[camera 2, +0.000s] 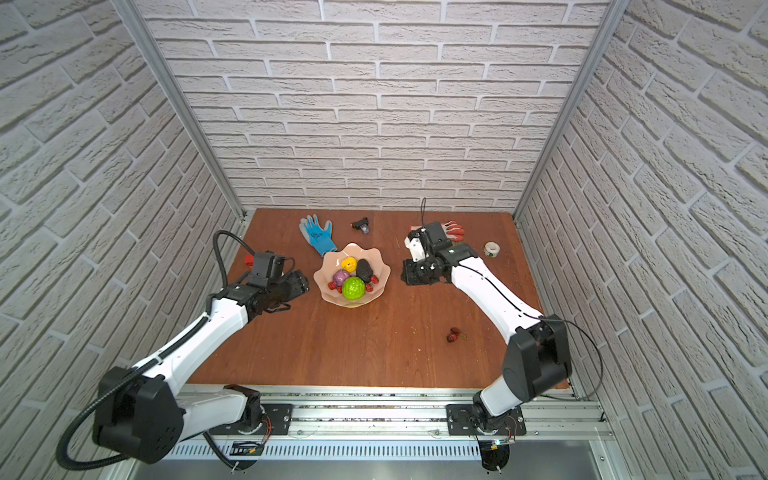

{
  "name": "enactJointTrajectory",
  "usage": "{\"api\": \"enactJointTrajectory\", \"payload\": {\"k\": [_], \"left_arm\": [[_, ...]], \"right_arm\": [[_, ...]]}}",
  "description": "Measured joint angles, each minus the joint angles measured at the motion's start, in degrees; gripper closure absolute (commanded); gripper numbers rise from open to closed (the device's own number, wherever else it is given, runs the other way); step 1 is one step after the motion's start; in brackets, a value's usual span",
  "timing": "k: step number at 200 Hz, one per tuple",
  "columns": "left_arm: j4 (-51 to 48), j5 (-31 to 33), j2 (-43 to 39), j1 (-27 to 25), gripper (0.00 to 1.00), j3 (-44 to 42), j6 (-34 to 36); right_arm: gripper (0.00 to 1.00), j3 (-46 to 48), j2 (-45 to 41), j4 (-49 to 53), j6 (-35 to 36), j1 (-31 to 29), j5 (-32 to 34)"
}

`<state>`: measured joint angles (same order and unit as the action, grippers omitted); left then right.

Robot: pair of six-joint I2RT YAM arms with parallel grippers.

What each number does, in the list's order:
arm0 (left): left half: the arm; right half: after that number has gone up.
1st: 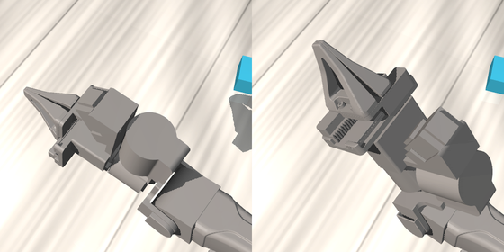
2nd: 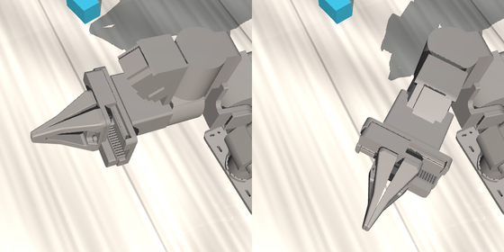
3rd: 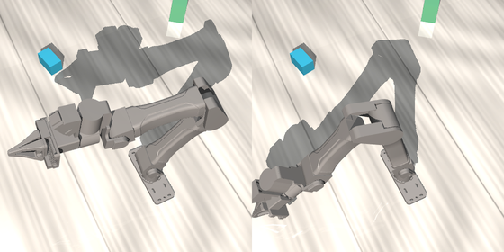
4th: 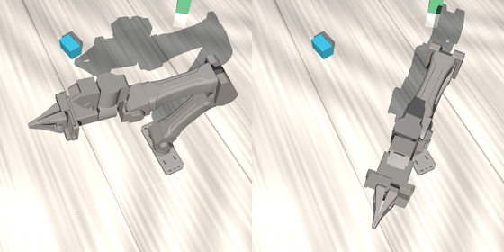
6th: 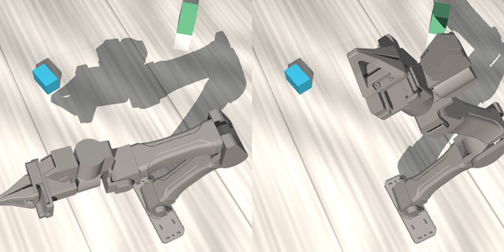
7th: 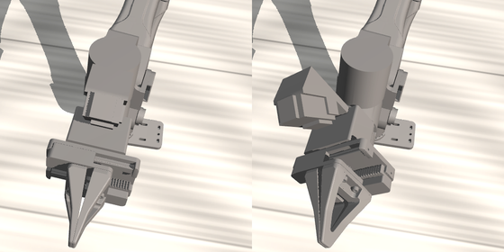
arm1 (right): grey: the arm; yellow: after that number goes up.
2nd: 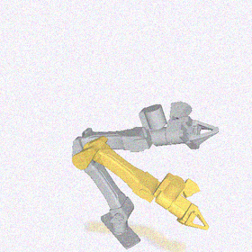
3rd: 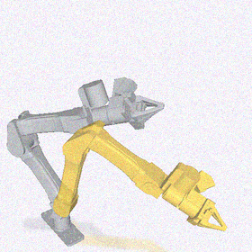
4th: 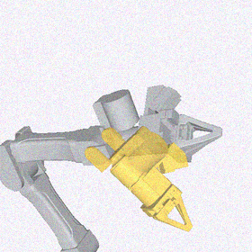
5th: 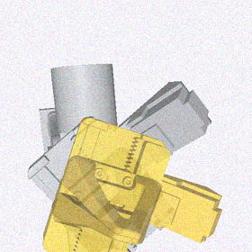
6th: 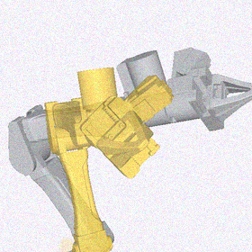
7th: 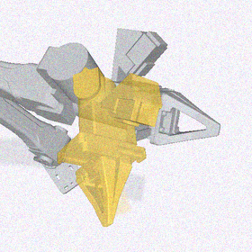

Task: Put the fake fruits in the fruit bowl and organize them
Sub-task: 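Open the right gripper and draw it back from the bowl, then move the open right gripper down over the red cherry pair on the table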

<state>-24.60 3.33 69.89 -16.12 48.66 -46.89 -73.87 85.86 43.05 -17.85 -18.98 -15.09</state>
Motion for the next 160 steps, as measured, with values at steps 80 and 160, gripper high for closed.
{"api": "enactJointTrajectory", "payload": {"k": [80, 160], "left_arm": [[1.1, 0.0, 1.9, 0.0, 0.22, 0.2, 0.3], [2.7, -0.5, 2.9, 0.2, 0.21, 0.2, 0.7]], "right_arm": [[0.72, 22.8, -17.1, 0.9, -4.6, 18.0, -1.1], [0.65, 38.1, -24.9, -2.1, -15.3, 31.6, -9.3]]}}
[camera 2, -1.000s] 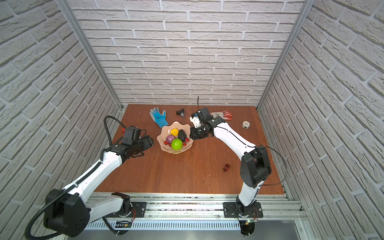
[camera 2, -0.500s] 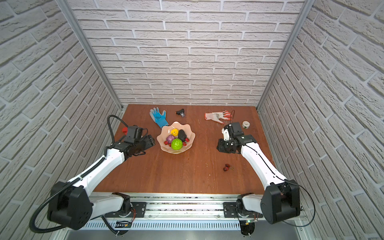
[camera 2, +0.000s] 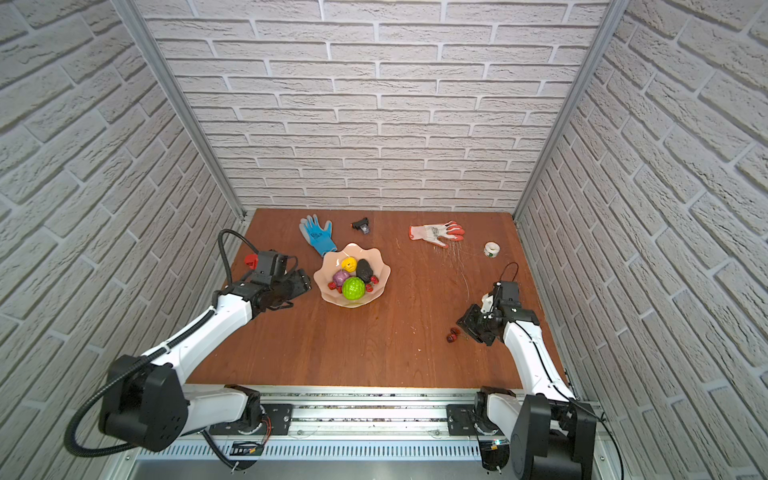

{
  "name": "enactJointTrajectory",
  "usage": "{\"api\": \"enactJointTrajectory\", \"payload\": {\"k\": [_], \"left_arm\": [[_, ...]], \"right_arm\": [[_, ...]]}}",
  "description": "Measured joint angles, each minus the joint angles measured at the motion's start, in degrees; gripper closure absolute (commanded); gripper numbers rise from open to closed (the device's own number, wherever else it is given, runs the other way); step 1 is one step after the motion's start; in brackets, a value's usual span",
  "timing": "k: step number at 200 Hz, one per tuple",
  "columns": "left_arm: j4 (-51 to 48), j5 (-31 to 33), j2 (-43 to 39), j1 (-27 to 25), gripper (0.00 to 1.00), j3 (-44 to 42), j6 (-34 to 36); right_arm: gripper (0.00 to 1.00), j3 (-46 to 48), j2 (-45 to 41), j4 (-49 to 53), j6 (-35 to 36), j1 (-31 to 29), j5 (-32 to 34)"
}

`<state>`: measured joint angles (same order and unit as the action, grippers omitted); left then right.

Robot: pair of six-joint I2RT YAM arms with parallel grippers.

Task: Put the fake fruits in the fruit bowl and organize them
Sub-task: 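Move the open right gripper down over the red cherry pair on the table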

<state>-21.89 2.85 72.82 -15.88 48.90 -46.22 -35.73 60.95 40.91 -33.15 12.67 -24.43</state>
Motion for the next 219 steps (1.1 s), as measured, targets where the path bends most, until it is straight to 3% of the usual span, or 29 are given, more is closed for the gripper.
{"api": "enactJointTrajectory", "payload": {"k": [44, 96, 219], "left_arm": [[1.0, -0.9, -0.1, 1.1, 0.20, -0.8, 0.1], [1.8, -1.8, -0.3, 1.6, 0.20, -1.6, 0.0], [2.4, -2.1, -1.0, 2.4, 0.20, -1.5, 0.0]], "right_arm": [[0.64, 6.0, -4.9, 0.3, -5.4, 2.4, -0.8], [0.62, 6.6, -6.1, 1.1, -6.6, 4.1, -0.5], [0.67, 9.0, 4.1, -6.9, -7.0, 7.8, -3.0]]}}
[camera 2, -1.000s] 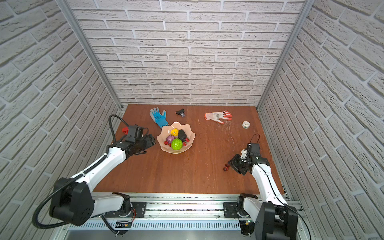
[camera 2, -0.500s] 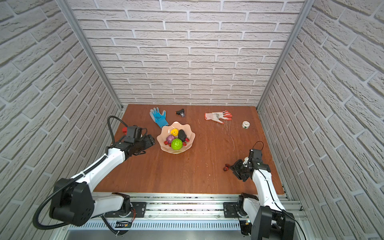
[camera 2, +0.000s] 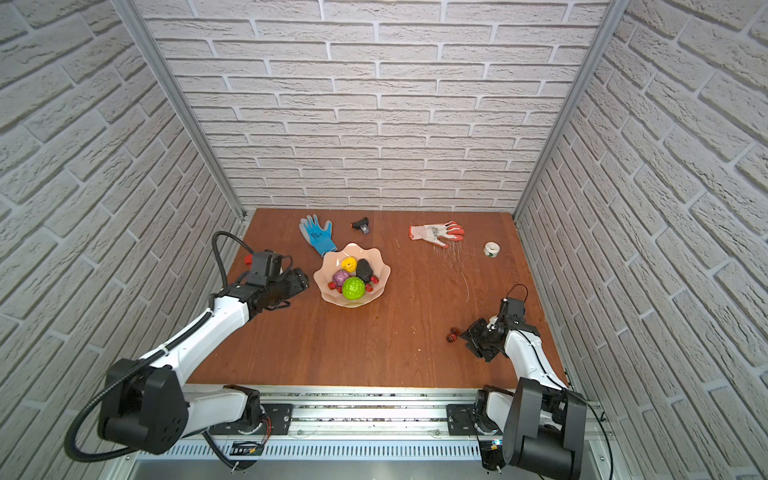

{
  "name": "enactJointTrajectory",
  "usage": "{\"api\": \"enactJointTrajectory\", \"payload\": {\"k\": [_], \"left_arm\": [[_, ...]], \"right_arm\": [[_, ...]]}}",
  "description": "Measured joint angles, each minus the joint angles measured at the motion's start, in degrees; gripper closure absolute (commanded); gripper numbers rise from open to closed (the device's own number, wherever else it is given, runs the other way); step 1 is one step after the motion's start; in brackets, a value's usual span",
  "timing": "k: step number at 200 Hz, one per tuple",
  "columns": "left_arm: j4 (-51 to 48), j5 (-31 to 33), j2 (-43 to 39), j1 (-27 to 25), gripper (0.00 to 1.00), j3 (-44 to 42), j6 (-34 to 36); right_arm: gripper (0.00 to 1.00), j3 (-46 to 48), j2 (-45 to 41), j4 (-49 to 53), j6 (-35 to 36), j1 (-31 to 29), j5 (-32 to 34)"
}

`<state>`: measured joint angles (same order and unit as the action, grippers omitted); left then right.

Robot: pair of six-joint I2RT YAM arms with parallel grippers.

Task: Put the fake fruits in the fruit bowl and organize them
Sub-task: 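Move the open right gripper down over the red cherry pair on the table, then close the right gripper on the cherry pair's green stems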

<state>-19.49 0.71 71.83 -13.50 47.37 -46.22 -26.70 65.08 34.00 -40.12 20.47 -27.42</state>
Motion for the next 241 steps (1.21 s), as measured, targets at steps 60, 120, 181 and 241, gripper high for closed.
{"api": "enactJointTrajectory", "payload": {"k": [60, 120, 181, 241], "left_arm": [[0.0, 0.0, -0.2, 0.1, 0.20, -0.1, 0.0], [-0.2, 0.1, -0.3, 0.4, 0.20, -0.2, 0.0], [-0.5, 0.3, -1.0, 0.7, 0.20, -0.2, 0.0], [-0.8, 0.3, -1.2, 0.7, 0.20, -0.2, 0.0]], "right_arm": [[0.73, -0.2, 4.8, -3.3, 0.7, 0.4, -1.0], [0.80, -1.1, 9.2, -8.2, 1.6, 0.4, -3.5], [0.94, -1.5, 11.8, -10.9, 3.0, 0.5, -4.3], [0.94, -3.0, 12.2, -10.2, 5.1, 0.4, -2.3]]}}
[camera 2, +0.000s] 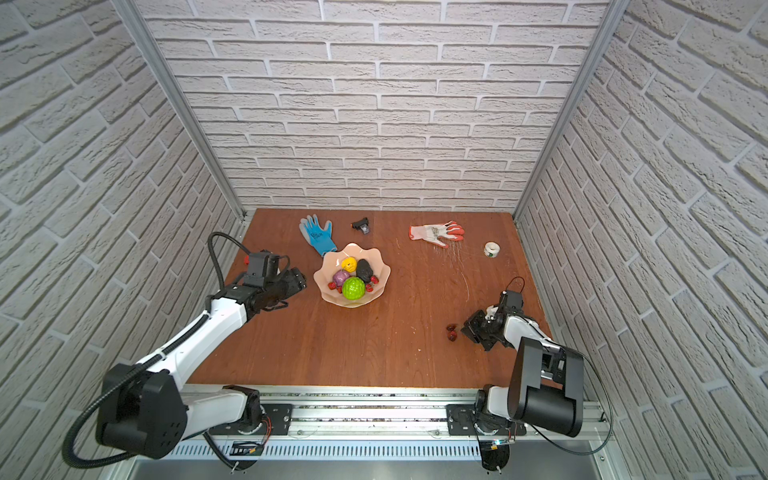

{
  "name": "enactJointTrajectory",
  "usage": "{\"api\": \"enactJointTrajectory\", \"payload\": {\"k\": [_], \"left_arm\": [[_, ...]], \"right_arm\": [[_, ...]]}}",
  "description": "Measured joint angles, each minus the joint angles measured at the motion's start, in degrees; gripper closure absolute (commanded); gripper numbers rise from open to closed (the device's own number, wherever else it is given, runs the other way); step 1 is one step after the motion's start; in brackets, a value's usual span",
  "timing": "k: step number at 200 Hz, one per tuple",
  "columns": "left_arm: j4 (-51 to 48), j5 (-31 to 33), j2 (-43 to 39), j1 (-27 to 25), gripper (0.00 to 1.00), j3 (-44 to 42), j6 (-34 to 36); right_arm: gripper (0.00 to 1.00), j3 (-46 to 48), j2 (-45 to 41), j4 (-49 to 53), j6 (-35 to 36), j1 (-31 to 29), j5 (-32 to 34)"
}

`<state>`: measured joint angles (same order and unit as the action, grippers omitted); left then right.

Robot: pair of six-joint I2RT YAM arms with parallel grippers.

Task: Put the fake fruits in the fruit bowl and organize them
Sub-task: 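Close the right gripper on the cherry pair's green stems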

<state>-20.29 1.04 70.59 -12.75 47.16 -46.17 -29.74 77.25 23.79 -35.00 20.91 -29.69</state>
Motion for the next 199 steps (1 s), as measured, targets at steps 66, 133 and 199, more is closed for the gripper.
{"api": "enactJointTrajectory", "payload": {"k": [66, 133, 199], "left_arm": [[-0.8, 0.2, -1.3, 0.0, 0.20, 0.0, 0.0], [-0.9, 0.1, -1.3, 0.0, 0.20, 0.0, -0.1], [-1.6, 0.2, -1.4, 0.0, 0.20, 0.0, -0.1]], "right_arm": [[0.94, -6.2, -6.1, 5.5, 4.3, -2.9, 3.0], [0.71, -4.6, -6.1, 6.1, 3.6, -4.1, 3.0], [0.70, -1.0, -0.8, 2.3, 0.7, -4.1, 0.4]]}}
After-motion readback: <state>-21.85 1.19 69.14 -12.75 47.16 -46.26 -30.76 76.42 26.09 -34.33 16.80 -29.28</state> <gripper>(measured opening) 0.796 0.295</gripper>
